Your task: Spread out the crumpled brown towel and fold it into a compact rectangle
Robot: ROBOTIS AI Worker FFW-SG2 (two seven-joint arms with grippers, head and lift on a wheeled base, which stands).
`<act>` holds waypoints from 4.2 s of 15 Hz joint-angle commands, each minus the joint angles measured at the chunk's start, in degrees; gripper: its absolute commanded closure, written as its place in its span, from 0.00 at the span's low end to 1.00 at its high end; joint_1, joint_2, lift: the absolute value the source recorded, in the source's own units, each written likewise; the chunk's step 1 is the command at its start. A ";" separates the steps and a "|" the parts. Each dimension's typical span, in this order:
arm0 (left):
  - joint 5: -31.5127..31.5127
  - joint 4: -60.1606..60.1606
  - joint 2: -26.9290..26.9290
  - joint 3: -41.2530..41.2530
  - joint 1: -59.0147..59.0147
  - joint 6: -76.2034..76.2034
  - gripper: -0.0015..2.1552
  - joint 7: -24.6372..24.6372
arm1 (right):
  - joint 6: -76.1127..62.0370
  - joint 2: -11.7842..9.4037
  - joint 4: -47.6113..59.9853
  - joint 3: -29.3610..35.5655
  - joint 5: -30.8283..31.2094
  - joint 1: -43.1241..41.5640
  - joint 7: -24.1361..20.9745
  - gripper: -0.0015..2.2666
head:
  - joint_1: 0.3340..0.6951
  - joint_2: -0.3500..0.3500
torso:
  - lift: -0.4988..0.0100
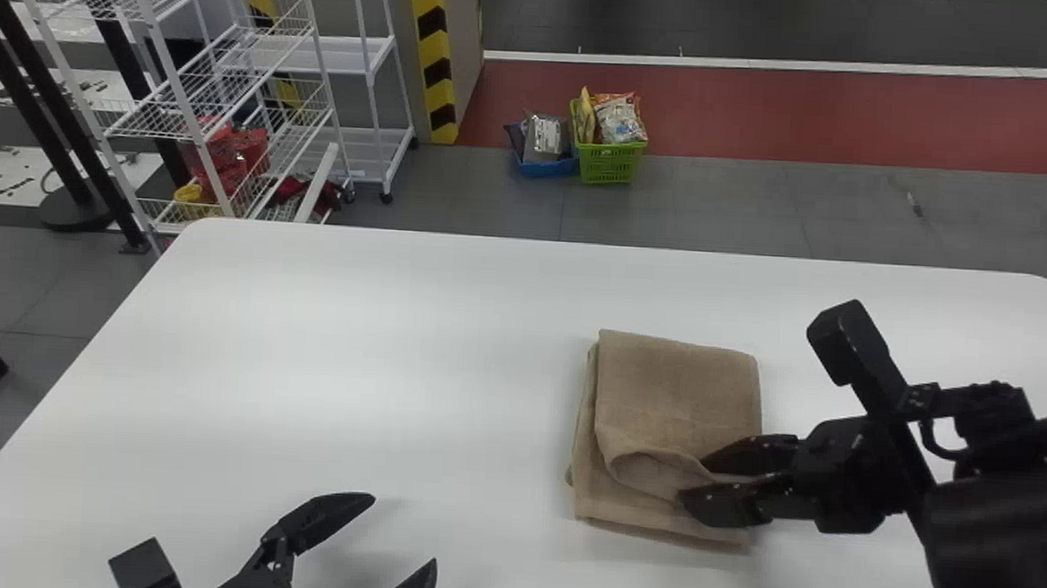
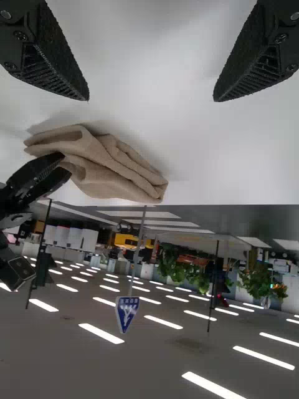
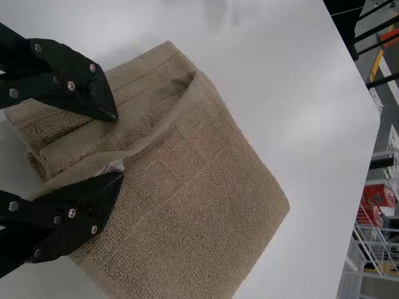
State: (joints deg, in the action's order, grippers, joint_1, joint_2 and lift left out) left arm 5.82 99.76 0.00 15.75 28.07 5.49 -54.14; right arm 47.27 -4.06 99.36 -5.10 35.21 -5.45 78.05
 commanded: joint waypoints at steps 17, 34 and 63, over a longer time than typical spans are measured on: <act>0.07 7.91 0.15 -0.55 3.49 0.35 0.03 2.99 | -21.29 4.11 22.28 20.39 -33.36 24.70 -28.47 0.02 | 1.00 0.58 | 0.73; -4.50 14.94 0.15 -7.84 11.92 5.80 0.03 23.12 | -39.22 4.11 14.81 29.35 -43.03 32.09 -47.90 0.04 | 1.00 0.16 | 0.73; -4.42 14.32 0.15 -7.75 13.77 10.37 0.03 32.17 | -46.96 4.11 9.18 24.43 -43.64 30.50 -45.70 0.04 | 1.00 0.32 | 0.73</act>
State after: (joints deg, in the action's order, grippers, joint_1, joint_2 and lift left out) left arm 1.23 114.16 0.00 7.78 41.83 15.70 -21.97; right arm 0.43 -0.18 108.62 19.34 -8.44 25.09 32.34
